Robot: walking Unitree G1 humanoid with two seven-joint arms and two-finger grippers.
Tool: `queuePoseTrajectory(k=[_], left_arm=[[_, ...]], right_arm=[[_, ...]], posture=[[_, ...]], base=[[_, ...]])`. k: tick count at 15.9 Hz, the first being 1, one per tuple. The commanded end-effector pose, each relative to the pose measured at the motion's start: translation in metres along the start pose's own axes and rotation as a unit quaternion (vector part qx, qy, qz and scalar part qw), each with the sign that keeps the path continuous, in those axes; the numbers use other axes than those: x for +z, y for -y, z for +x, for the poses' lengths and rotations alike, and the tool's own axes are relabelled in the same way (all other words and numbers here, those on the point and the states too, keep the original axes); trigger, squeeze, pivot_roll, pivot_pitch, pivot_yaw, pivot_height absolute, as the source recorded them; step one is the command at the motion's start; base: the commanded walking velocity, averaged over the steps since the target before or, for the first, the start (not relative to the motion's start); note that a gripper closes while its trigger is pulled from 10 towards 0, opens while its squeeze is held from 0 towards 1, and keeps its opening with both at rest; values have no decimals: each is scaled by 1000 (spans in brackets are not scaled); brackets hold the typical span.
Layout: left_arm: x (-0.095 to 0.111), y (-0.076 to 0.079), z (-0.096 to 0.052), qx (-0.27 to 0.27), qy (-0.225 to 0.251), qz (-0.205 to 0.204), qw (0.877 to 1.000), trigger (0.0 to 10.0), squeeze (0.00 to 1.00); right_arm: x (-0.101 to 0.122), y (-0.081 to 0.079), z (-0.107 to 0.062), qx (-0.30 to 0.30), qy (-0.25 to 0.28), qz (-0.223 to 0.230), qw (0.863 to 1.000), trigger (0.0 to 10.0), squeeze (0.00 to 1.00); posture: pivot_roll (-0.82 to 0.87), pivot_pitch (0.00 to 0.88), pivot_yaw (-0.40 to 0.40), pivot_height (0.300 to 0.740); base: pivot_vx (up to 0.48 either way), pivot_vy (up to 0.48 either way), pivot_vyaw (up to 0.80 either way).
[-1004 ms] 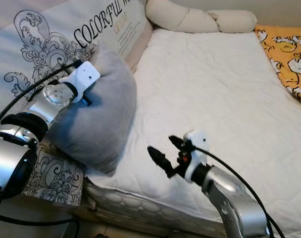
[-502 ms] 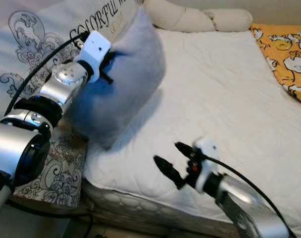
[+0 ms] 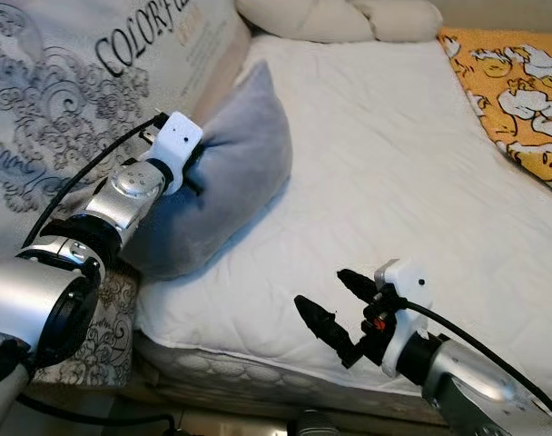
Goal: Clean up the room
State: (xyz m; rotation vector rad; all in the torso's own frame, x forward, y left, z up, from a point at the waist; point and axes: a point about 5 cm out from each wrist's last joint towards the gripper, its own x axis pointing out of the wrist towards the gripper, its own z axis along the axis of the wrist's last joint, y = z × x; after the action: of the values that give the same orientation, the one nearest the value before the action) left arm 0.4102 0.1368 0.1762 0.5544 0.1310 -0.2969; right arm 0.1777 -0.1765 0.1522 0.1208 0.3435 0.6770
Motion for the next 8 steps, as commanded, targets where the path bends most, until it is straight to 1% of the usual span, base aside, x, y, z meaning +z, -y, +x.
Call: queuePoseTrajectory(k=[1,2,4,5,6,7,8], left_arm=[[-19,-1,-4,8,-40,7,999,10000,0],[-25,-8,-6,27,-54,13,998,10000,0],[-28,-33,-12,70,-69,19,995,10000,0],[-28,-35,-12,73,-70,19,995,10000,0],[-29,-44,-15,77,-76,3,994,10000,0],[-23,-52,-15,69,-74,-22,995,10000,0],[-14,-54,-14,53,-64,-48,995,10000,0]], right_arm=[[2,-2,-4,0,-4,-1,1000,10000,1000],[2,-4,-5,2,-11,-2,1000,10000,1000],[2,-5,-4,4,-10,5,1000,10000,1000],[2,-5,-3,3,-10,6,1000,10000,1000],[2,-4,-1,3,-9,6,1000,10000,1000],[4,-2,0,3,-6,7,1000,10000,1000],[5,-1,1,6,-4,7,1000,10000,1000]], posture=[[-430,143,52,740],[-421,143,55,740],[-394,143,58,740],[-394,143,58,740],[-382,141,62,740],[-362,139,63,740],[-352,139,64,740]], base=[[0,0,0],[0,0,0],[0,0,0],[0,0,0],[0,0,0],[0,0,0],[0,0,0]])
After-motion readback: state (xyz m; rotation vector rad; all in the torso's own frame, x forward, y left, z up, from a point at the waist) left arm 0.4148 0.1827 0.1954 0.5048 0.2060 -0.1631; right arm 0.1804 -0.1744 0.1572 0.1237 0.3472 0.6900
